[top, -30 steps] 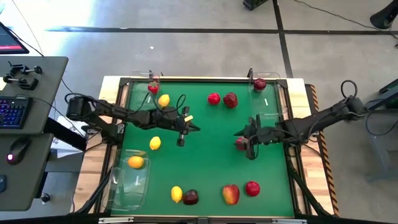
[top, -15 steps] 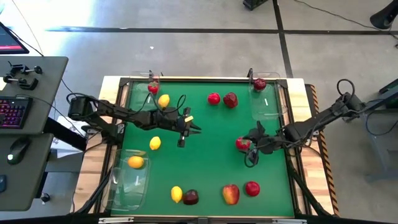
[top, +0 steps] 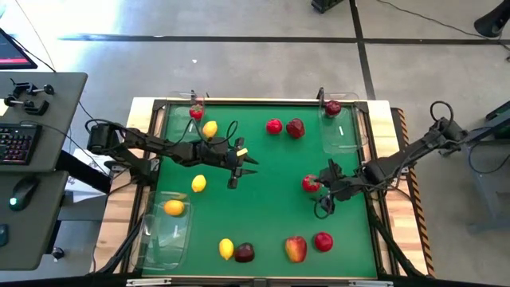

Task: Sort produce into baskets
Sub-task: Put the tomato into the top left bin

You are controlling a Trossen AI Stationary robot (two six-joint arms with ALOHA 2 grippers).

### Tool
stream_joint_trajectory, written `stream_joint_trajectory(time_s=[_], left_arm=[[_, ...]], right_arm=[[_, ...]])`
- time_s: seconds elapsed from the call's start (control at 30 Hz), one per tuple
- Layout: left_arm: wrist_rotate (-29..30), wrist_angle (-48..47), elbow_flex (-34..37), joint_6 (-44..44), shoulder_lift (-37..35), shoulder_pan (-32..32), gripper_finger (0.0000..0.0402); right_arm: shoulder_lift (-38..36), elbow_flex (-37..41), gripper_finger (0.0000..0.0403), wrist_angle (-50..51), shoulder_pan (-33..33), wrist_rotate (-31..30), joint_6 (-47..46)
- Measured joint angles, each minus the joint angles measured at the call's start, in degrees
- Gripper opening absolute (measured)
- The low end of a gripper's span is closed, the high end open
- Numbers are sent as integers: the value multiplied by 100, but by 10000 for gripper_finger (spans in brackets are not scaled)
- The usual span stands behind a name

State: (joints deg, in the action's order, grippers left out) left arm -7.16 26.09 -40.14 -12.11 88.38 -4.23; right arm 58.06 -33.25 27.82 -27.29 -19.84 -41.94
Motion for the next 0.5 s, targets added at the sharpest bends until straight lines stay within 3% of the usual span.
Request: stream_joint_trajectory(time_s=[0.27,0.5], left_arm=[[0,-5,-2,6,0,0,142],[0,-15,-2,4,0,-4,143]], right_arm=[[1089,-1156,349,708,-889,101,-463],[2455,-2450,349,1748,-1539,701,-1552]])
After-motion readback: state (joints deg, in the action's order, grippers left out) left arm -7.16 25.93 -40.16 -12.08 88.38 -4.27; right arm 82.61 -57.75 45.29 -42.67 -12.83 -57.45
